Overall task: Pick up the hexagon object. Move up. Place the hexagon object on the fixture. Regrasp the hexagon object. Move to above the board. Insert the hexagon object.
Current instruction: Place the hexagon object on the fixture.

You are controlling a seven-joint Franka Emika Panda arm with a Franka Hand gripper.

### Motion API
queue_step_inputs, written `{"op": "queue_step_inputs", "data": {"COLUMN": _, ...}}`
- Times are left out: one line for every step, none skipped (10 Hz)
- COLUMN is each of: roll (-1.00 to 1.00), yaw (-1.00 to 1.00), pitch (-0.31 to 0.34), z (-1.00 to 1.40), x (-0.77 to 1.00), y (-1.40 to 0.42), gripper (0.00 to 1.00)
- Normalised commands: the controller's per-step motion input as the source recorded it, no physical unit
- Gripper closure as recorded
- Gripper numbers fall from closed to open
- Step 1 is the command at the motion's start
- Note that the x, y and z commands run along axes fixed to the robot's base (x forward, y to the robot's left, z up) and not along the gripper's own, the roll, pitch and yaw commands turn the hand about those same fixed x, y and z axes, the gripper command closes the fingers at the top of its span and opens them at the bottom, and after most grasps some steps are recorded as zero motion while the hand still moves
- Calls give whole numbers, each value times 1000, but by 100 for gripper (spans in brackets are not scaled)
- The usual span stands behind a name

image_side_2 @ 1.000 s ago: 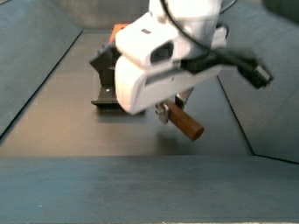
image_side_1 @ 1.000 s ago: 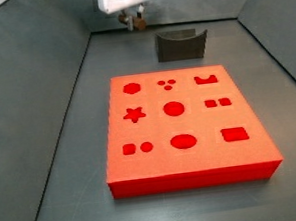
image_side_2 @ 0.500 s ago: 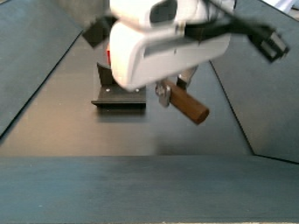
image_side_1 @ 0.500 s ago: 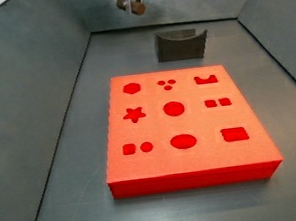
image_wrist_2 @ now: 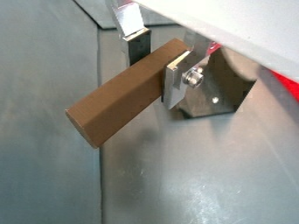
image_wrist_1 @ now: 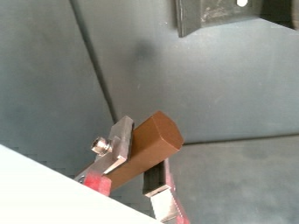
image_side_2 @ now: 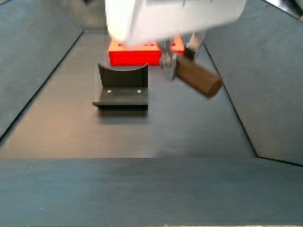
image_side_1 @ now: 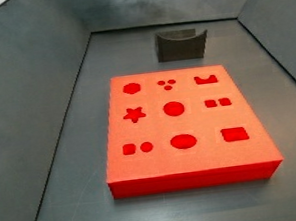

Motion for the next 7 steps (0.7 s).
{"op": "queue_step_inputs", "data": {"roll": 1, "yaw": -6, "pitch": 54, "z": 480, "x": -5, "y": 8, "gripper": 100}}
{"op": "queue_step_inputs", "data": {"roll": -2, "yaw": -6, "pitch": 70, "z": 238, "x": 3, "y": 10, "gripper": 100}}
{"op": "queue_step_inputs", "data": {"roll": -87, "yaw": -1000, "pitch": -151, "z": -69, "x": 362, "y": -1000, "gripper": 100}}
{"op": "queue_step_inputs", "data": {"roll": -87, "yaw": -1000, "pitch": -154, "z": -86, "x": 366, "y": -1000, "gripper": 100}}
{"op": "queue_step_inputs", "data": {"roll": -93, "yaw": -1000, "pitch": -166, "z": -84, "x": 362, "y": -1000, "gripper": 100}}
{"op": "queue_step_inputs", "data": {"roll": -100, "yaw": -1000, "pitch": -182, "z": -83, "x": 360, "y": -1000, "gripper": 100}}
{"op": "queue_step_inputs", "data": {"roll": -108, "yaw": -1000, "pitch": -198, "z": -92, "x": 365, "y": -1000, "gripper": 100}}
